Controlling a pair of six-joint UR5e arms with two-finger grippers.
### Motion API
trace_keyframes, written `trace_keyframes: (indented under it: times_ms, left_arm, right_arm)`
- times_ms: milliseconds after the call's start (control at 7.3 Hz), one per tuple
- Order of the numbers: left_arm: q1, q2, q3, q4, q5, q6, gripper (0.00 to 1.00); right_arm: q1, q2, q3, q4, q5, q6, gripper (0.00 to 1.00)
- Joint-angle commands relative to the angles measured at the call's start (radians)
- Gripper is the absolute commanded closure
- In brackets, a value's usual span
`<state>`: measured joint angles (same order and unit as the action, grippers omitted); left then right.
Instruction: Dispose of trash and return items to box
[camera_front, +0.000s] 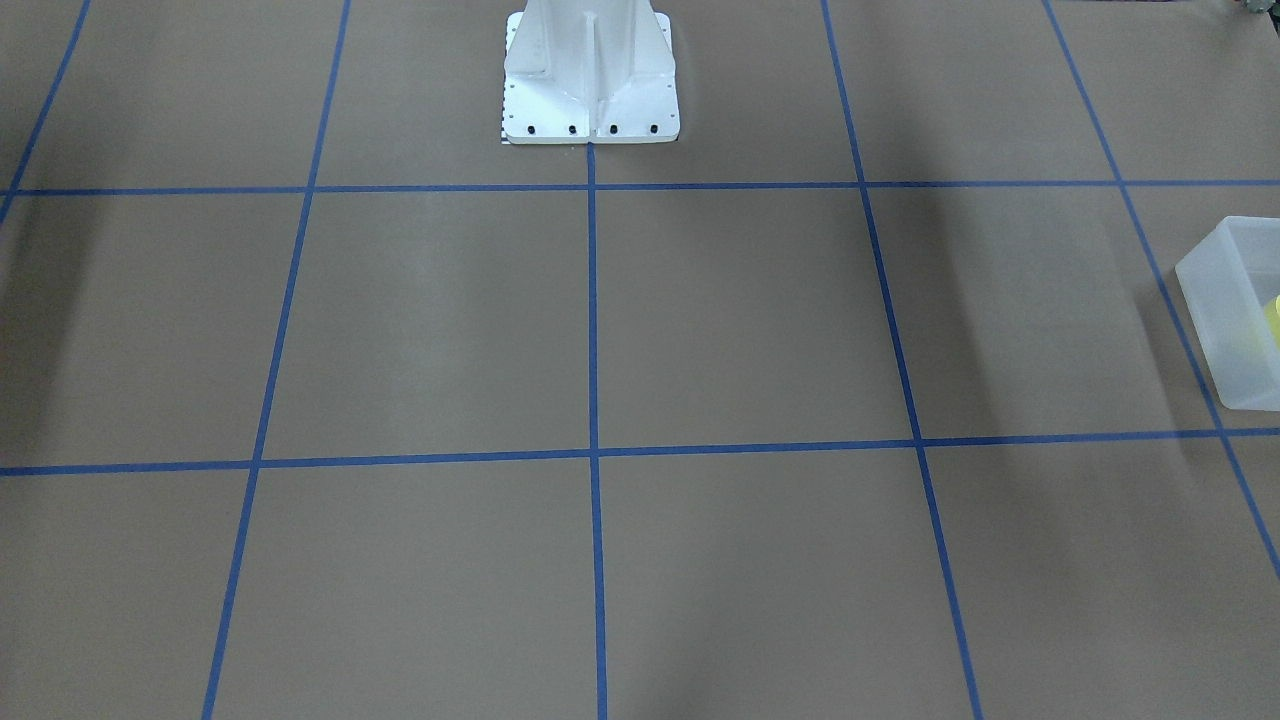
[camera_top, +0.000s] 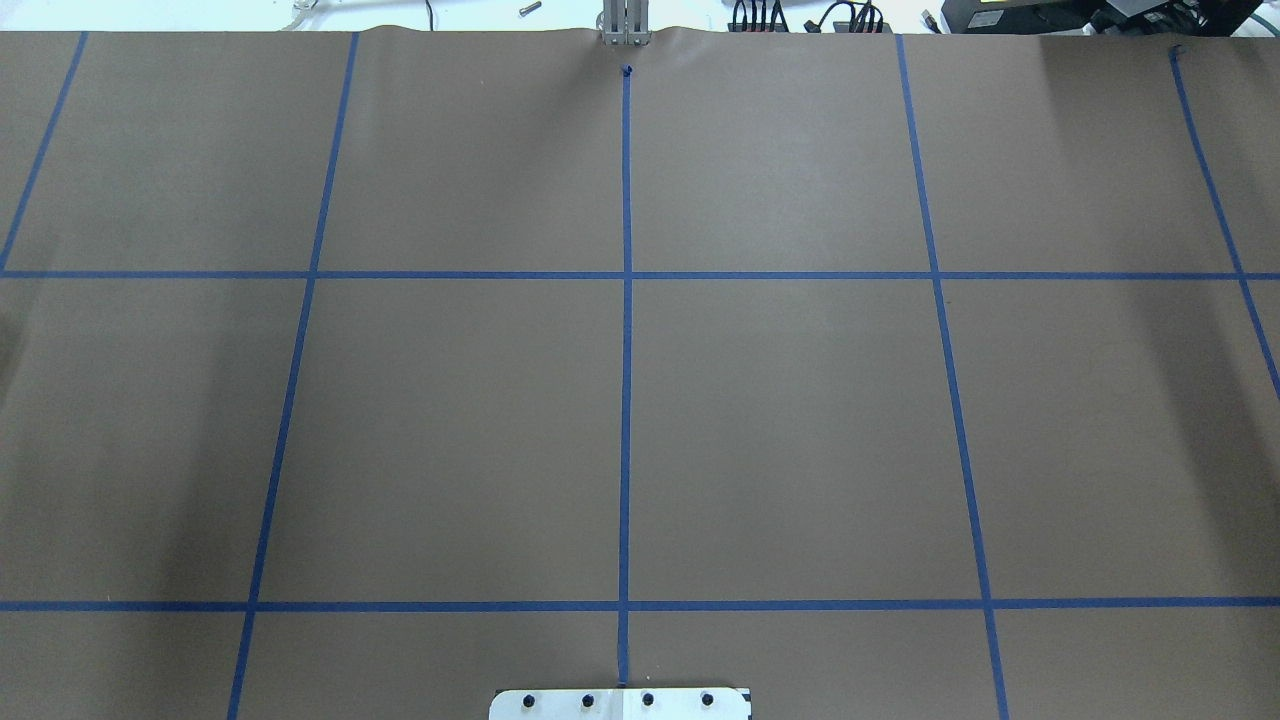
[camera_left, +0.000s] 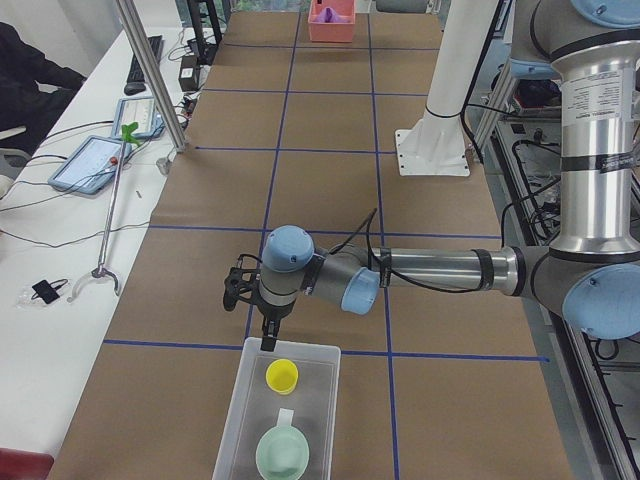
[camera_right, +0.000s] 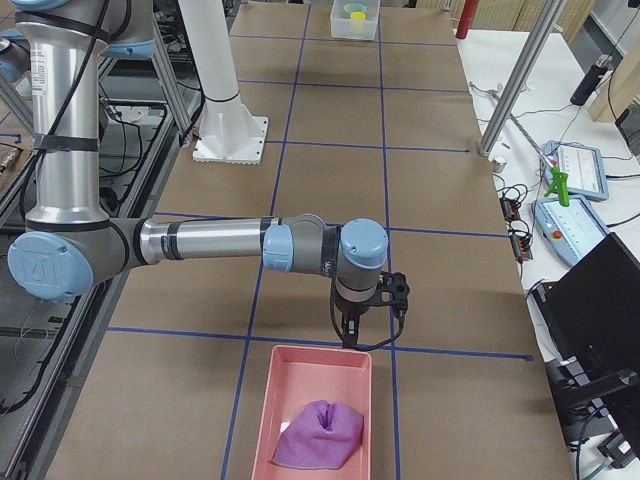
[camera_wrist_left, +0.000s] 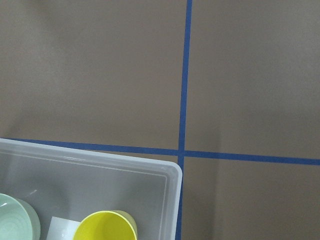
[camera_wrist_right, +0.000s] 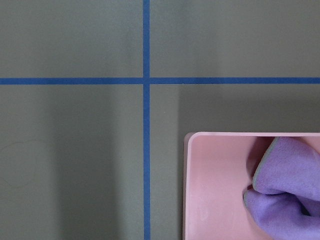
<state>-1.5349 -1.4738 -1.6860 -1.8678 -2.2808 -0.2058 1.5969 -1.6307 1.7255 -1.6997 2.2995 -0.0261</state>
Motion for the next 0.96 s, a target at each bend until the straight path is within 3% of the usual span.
trace_keyframes:
  times_ms: [0,821]
  left_arm:
    - [-0.014,-0.025,-0.085,0.210,0.007,0.089,0.01]
    - [-0.014,-0.014,-0.046,0.205,-0.006,0.088,0.01]
  right_arm:
    - [0.000,0.000,-0.001,0.000,0.000,0.000,0.00]
    - [0.000,0.000,0.000,0.000,0.006,0.000,0.00]
